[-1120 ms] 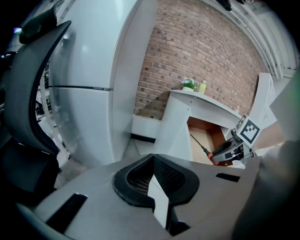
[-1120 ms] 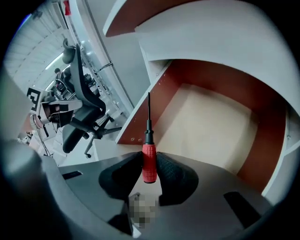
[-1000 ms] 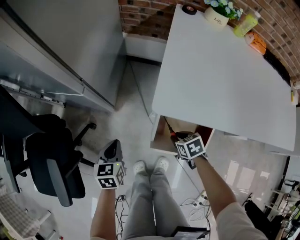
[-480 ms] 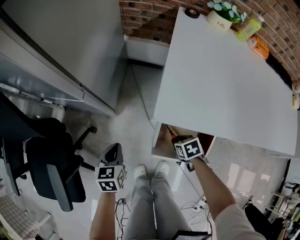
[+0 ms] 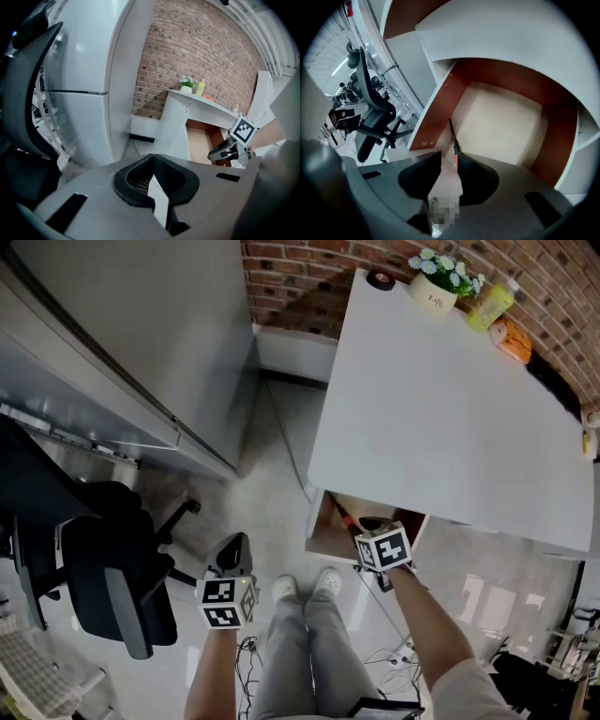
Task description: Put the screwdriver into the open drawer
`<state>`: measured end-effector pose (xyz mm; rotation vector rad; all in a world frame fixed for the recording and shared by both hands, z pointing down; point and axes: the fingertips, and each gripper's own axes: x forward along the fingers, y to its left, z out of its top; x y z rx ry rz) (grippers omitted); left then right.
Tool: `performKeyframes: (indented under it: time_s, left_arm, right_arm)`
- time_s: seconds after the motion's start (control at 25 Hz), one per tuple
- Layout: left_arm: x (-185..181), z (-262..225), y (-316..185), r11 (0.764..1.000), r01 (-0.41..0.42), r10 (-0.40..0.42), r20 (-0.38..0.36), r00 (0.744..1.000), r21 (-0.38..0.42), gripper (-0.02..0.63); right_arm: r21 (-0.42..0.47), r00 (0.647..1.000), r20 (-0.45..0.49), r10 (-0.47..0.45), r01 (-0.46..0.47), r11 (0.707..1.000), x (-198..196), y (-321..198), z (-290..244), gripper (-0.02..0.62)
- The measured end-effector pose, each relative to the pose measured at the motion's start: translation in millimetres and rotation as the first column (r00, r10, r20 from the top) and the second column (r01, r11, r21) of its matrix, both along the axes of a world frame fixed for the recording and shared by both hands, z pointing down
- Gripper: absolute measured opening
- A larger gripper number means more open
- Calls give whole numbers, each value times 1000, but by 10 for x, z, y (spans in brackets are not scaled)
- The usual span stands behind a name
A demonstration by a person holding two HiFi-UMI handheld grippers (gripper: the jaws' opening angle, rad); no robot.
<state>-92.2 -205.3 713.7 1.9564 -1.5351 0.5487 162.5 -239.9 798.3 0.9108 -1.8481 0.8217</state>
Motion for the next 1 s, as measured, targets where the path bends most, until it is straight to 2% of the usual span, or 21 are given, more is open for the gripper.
performKeyframes:
  time_s: [0.52,0.84,1.0]
  left_arm:
    - [143,-828,52,998,-7,6,17,1000,58,12]
    - [217,-1335,169,995,-7,6,10,1000,102,12]
    - [247,-1575,231,992,-15,14,14,1000,126,12]
  right_arm:
    - [98,999,36,-33,29,995,91,167,-992,99]
    - [202,995,84,-61,43,979,160,341,-1746,34]
    - [247,992,101,-77,50,968,187,443,-2050,23]
